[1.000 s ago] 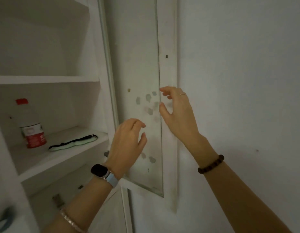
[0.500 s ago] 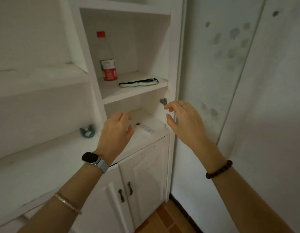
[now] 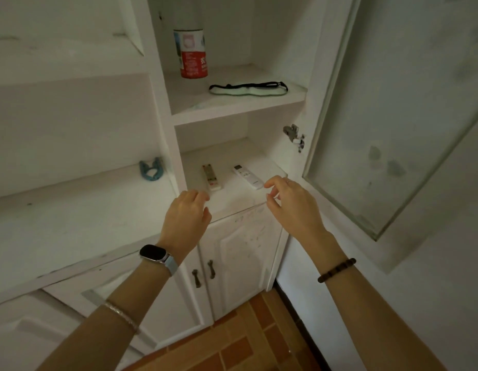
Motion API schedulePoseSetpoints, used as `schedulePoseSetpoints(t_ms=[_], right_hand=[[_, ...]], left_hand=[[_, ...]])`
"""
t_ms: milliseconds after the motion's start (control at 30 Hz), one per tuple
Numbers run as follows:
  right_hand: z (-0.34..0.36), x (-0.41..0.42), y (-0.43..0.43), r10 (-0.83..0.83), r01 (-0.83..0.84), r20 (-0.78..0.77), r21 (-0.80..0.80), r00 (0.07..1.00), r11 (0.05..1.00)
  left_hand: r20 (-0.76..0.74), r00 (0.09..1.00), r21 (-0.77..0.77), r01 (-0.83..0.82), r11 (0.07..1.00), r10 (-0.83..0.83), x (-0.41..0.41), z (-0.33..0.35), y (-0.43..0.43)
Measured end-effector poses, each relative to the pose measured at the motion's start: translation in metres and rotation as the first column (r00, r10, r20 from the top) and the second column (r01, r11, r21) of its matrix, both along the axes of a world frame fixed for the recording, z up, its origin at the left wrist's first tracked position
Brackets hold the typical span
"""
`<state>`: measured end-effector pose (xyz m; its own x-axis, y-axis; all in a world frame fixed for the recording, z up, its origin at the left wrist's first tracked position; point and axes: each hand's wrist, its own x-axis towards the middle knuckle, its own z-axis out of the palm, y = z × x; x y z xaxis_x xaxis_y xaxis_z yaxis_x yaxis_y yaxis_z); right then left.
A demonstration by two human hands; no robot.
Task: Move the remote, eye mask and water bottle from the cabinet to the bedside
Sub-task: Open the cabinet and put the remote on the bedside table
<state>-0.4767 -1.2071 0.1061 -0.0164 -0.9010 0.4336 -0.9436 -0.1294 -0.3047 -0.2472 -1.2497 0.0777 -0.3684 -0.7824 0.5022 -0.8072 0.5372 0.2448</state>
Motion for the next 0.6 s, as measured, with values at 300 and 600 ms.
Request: schedulePoseSetpoints(t_ms=[300, 600], right_hand=[[-0.034, -0.036, -0.070, 0.073, -0.079, 0.059, 0.098, 0.996, 0.992], [-0.061, -0.044, -0.154, 0.019, -0.044, 0.129, 0.192, 0.992, 0.980]], left_hand=[[-0.004, 0.997, 0.062, -0.078, 0.995, 0.079, -0.053, -0.029, -0.049], [0.004, 0.992, 0.142, -0.128, 0.982, 0.129, -0.080, -0.043, -0.100]])
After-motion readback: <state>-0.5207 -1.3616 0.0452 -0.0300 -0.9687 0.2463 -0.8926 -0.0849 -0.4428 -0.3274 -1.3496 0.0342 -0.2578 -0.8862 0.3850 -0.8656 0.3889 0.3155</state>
